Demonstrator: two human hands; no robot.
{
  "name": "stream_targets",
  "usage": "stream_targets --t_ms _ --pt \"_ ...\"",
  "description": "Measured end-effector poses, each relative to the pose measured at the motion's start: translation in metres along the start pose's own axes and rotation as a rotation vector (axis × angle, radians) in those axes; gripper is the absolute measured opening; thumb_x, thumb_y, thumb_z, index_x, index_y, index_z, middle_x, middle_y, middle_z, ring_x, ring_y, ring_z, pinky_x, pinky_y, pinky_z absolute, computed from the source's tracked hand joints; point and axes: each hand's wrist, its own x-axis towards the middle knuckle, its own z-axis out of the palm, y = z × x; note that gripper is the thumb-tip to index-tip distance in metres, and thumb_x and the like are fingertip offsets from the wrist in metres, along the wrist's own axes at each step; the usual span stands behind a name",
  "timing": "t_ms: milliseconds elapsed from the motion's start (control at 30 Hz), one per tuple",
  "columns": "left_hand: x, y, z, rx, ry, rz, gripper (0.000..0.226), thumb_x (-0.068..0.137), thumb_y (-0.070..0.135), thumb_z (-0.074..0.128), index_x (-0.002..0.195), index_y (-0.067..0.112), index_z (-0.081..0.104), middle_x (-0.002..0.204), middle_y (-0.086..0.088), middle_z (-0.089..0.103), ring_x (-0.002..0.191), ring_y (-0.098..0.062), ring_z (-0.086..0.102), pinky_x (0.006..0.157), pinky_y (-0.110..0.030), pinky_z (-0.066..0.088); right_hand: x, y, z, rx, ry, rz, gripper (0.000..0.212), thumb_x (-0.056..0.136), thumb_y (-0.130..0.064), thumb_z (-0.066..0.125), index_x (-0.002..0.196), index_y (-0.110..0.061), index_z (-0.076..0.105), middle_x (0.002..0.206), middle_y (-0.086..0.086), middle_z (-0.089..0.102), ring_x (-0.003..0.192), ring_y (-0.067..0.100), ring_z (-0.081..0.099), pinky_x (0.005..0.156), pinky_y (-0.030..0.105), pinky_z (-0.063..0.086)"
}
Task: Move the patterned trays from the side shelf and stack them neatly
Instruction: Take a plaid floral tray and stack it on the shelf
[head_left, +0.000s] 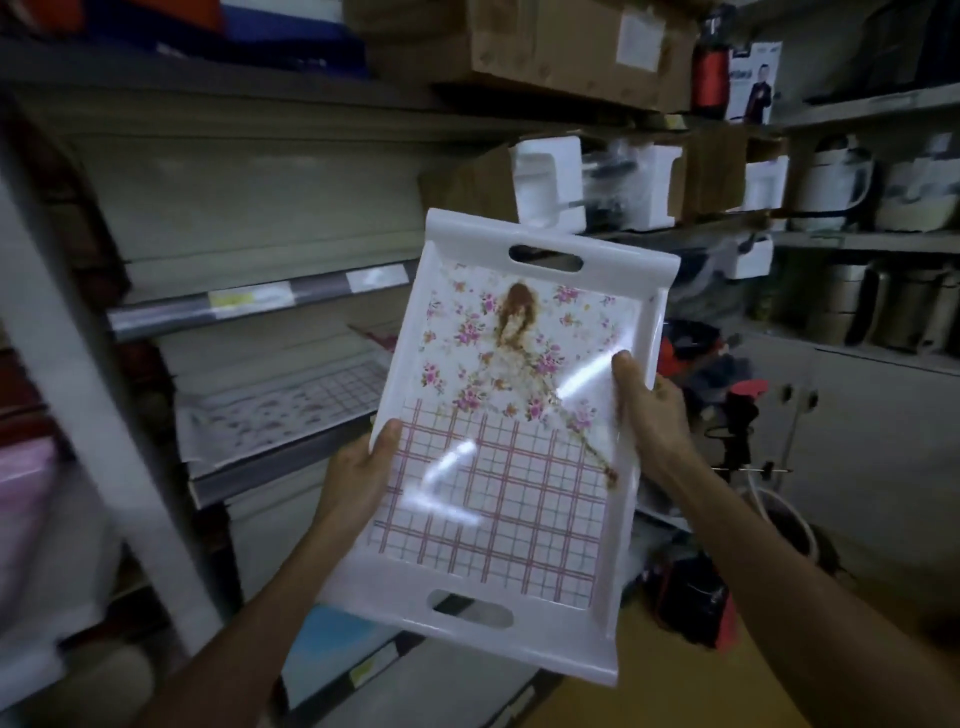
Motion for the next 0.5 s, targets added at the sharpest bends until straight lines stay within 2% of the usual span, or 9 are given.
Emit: stream_targets --t_ms 67,133,200,267,333,400,500 --pt "-0.013 -0.007 -0.028 0.017 0.062 -0.005 0.033 0.097 0.042 0.046 0.111 0.021 0.068 0.091 0.014 0.067 0.08 0.007 0.059 0.062 -0.004 0.043 -0.007 0.003 0.029 0.019 -0.073 0.001 0.038 0.092 -0.05 0.055 0.098 -0.014 0.068 0.084 0.005 0.074 0.076 0.022 0.074 0.066 0.035 0.06" --pt "-0.022 -0.012 -0.058 0.033 0.128 -0.018 0.032 0.097 0.044 0.046 0.11 0.024 0.067 0.088 0.018 0.065 0.078 0.008 0.058 0.059 -0.004 0.043 -0.014 0.004 0.058 0.035 -0.141 0.006 0.037 0.093 -0.048 0.055 0.098 -0.014 0.068 0.081 0.002 0.075 0.073 0.018 0.074 0.063 0.032 0.06" --pt "-0.033 -0.019 -0.09 0.06 0.189 -0.035 0.029 0.097 0.045 0.045 0.104 0.028 0.067 0.083 0.02 0.064 0.076 0.005 0.058 0.055 -0.004 0.043 -0.023 0.005 0.09 0.068 -0.216 0.013 0.041 0.093 -0.047 0.056 0.105 -0.01 0.068 0.088 0.004 0.075 0.078 0.019 0.075 0.067 0.033 0.061" --pt "-0.045 -0.026 -0.124 0.077 0.251 -0.055 0.03 0.096 0.047 0.045 0.1 0.027 0.067 0.08 0.017 0.066 0.074 0.002 0.061 0.058 -0.009 0.047 -0.036 0.005 0.126 0.096 -0.278 0.045 0.041 0.092 -0.047 0.057 0.109 -0.011 0.067 0.094 0.006 0.075 0.083 0.021 0.074 0.072 0.037 0.062" --pt "-0.061 -0.032 -0.157 0.068 0.307 -0.067 0.029 0.096 0.047 0.045 0.098 0.028 0.068 0.076 0.016 0.07 0.07 0.001 0.067 0.06 -0.013 0.052 -0.052 0.005 0.163 0.117 -0.317 0.056 0.038 0.092 -0.046 0.058 0.107 -0.012 0.069 0.092 0.005 0.075 0.08 0.019 0.074 0.068 0.032 0.061" --pt "-0.08 -0.037 -0.19 0.05 0.34 -0.063 0.026 0.098 0.042 0.044 0.094 0.03 0.067 0.069 0.016 0.072 0.067 0.008 0.067 0.055 -0.007 0.049 -0.07 0.003 0.2 0.125 -0.37 0.057 0.037 0.092 -0.045 0.059 0.105 -0.012 0.07 0.089 0.003 0.075 0.079 0.018 0.074 0.063 0.028 0.058" --pt "-0.107 -0.046 -0.236 0.087 0.433 -0.091 0.033 0.097 0.045 0.043 0.085 0.027 0.068 0.063 0.017 0.071 0.057 0.004 0.066 0.056 -0.018 0.05 -0.098 0.002 0.251 0.141 -0.461 0.08 0.038 0.092 -0.044 0.059 0.112 -0.012 0.069 0.097 0.005 0.075 0.086 0.022 0.074 0.07 0.033 0.061"
